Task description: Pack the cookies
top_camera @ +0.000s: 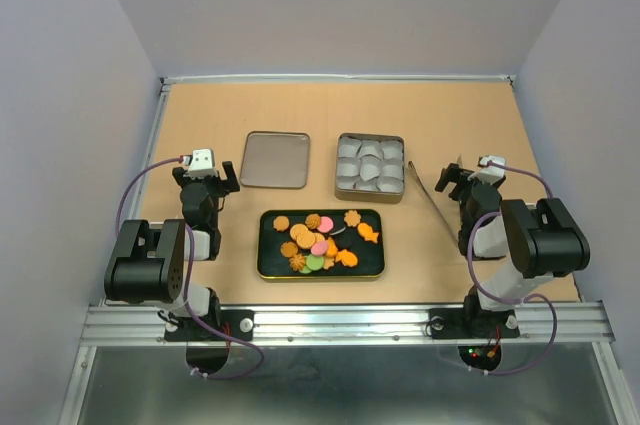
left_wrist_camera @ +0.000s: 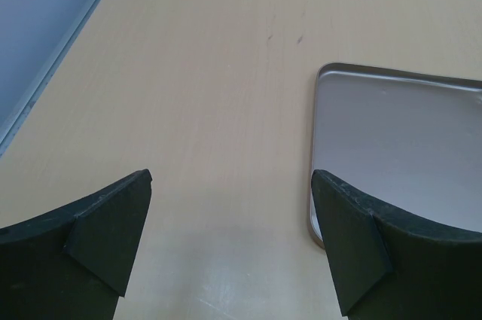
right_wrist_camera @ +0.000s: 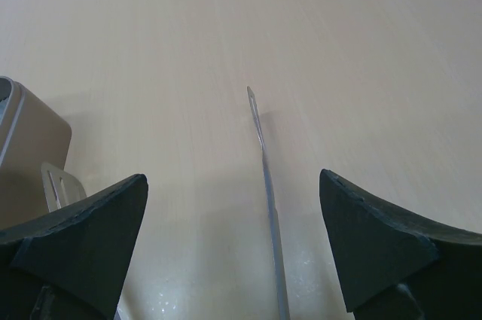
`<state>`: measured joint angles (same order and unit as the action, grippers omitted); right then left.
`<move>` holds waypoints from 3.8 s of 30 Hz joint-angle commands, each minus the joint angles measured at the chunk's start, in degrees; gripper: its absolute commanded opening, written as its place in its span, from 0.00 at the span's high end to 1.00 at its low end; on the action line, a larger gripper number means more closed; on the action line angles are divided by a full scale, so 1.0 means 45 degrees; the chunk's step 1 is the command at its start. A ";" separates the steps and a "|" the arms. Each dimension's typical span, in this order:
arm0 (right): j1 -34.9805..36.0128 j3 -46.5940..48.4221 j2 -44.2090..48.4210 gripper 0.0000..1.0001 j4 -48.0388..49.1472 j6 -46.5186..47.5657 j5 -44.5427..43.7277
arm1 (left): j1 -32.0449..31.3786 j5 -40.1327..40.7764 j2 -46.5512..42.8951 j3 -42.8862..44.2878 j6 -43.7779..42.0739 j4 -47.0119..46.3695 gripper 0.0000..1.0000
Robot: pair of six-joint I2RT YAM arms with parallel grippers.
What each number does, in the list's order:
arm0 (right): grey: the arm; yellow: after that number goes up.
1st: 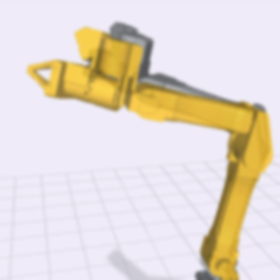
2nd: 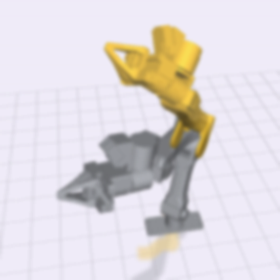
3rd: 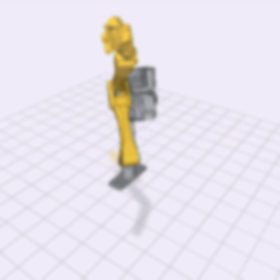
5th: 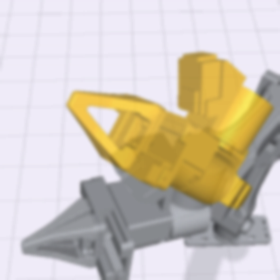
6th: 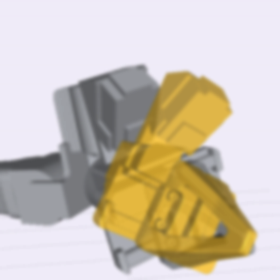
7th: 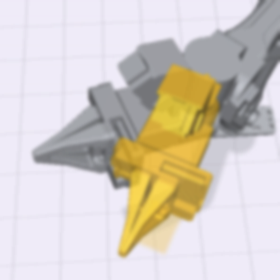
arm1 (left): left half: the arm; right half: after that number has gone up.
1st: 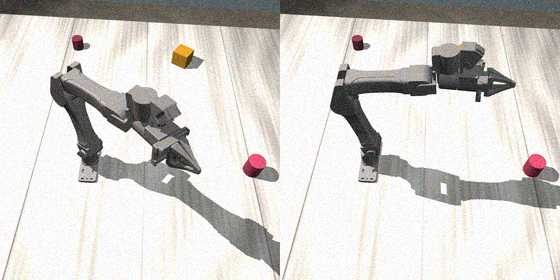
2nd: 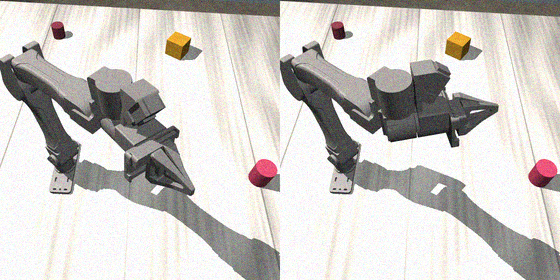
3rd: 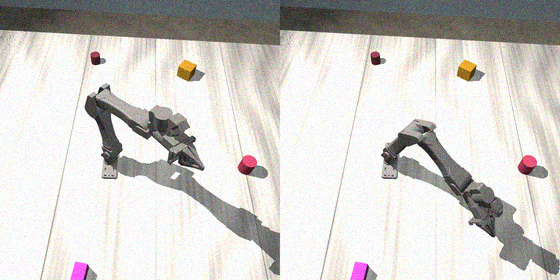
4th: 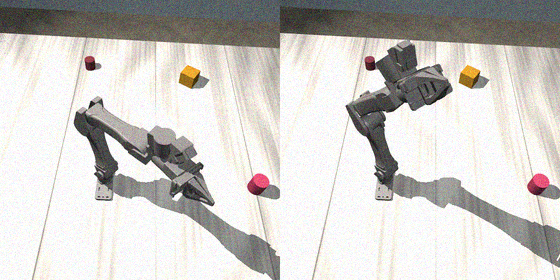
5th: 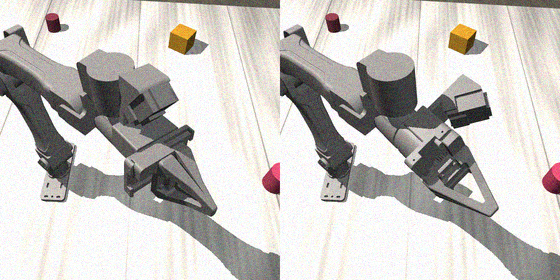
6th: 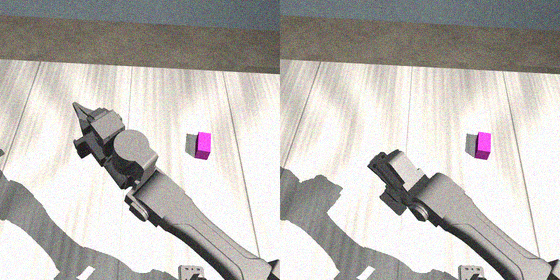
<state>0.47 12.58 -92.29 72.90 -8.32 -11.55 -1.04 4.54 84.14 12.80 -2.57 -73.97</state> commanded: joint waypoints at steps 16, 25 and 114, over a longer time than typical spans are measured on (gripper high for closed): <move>0.0072 0.1613 0.4246 0.00 -0.5139 -0.0882 -0.2620 | -0.0043 0.0008 -0.0182 0.0281 -0.0211 -0.3112 0.01; 0.0266 0.8670 0.6776 0.00 -1.6723 -0.3502 0.0668 | -0.0043 0.0008 -0.0182 0.0281 -0.0211 -0.3092 0.01; 0.0267 0.8473 0.1017 0.19 -2.3877 -0.3855 0.0869 | 0.0543 -0.7803 -0.7018 0.5005 0.8953 1.2394 0.01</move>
<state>1.63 50.54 -88.88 -35.66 -25.52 -4.19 1.08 -28.82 53.12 32.53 35.62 -15.70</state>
